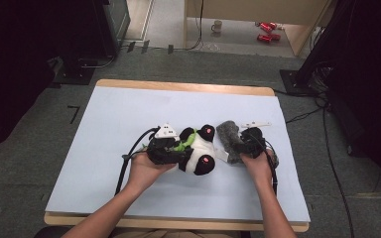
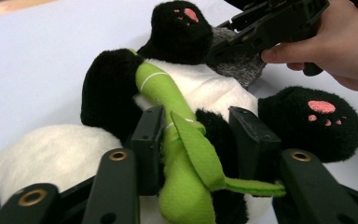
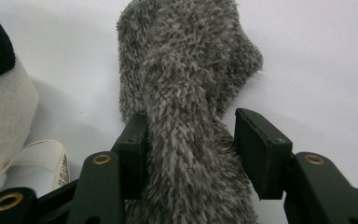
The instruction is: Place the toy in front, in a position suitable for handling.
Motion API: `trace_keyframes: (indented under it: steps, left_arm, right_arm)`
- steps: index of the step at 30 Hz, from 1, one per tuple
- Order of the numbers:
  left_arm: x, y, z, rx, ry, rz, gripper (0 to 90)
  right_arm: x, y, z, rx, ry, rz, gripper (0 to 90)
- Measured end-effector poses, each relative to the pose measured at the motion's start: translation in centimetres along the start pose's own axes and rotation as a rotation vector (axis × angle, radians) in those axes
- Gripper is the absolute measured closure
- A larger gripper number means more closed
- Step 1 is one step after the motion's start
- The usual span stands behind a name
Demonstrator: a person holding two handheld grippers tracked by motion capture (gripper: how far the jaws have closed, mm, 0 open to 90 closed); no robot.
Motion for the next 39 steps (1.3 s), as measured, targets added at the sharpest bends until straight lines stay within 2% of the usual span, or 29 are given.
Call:
trace_keyframes:
  steps: [2, 4, 7, 10, 13, 15, 21, 23, 26, 29, 33, 39]
  left_arm:
    - [-0.1, 0.0, -0.2, -0.030, 0.011, 0.005, 53.2]
    - [0.0, -0.2, -0.4, -0.077, -0.019, 0.013, 49.3]
    - [0.2, -0.5, -0.2, -0.090, -0.016, -0.001, 45.4]
    - [0.3, -0.7, 0.0, -0.098, -0.019, -0.009, 43.0]
    - [0.6, -1.0, 0.1, -0.096, -0.010, -0.023, 40.3]
    - [0.8, -1.5, 0.3, -0.078, 0.017, -0.023, 39.2]
    - [0.8, -2.0, 1.0, -0.067, 0.014, -0.021, 38.2]
    - [0.9, -2.4, 1.6, -0.058, 0.009, -0.023, 38.0]
    - [1.0, -2.8, 1.9, -0.053, 0.025, -0.028, 38.1]
    - [1.2, -3.1, 2.2, -0.051, 0.026, -0.037, 37.4]
    - [1.3, -4.0, 3.3, -0.043, 0.016, -0.052, 36.4]
    - [1.5, -5.6, 4.5, -0.041, 0.012, -0.083, 35.9]
  right_arm:
    - [0.0, 0.1, 0.0, 0.002, -0.003, 0.002, 50.5]
    - [-0.1, 0.1, 0.1, 0.007, -0.002, 0.000, 51.9]
    - [-0.2, 0.2, 0.1, 0.006, -0.018, 0.001, 54.3]
    - [-0.3, 0.3, 0.0, 0.009, -0.008, 0.001, 56.5]
    - [-0.4, 0.4, -0.2, 0.012, 0.004, 0.000, 59.9]
    - [-0.5, 0.5, -0.3, 0.019, 0.017, -0.004, 65.3]
    - [-0.3, 0.6, -0.3, 0.032, 0.038, -0.001, 72.4]
    - [-0.3, 0.5, -0.3, 0.040, 0.047, 0.003, 73.4]
    - [-0.1, 0.2, -0.3, 0.050, 0.084, 0.028, 74.4]
    - [0.6, -0.5, -0.1, 0.068, 0.099, 0.016, 74.7]
    - [1.2, -1.2, 0.3, 0.087, 0.120, 0.009, 74.6]
    - [1.7, -1.8, 1.0, 0.118, 0.100, 0.016, 74.7]
Point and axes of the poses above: each handheld gripper's, and its own axes: y roughly forward along the jaws, x roughly out of its top, z roughly to its left, the point moved 10 cm from there along y, roughly forward along the jaws, and after that the axes turned 1 degree about x, right-handed, at the moved point
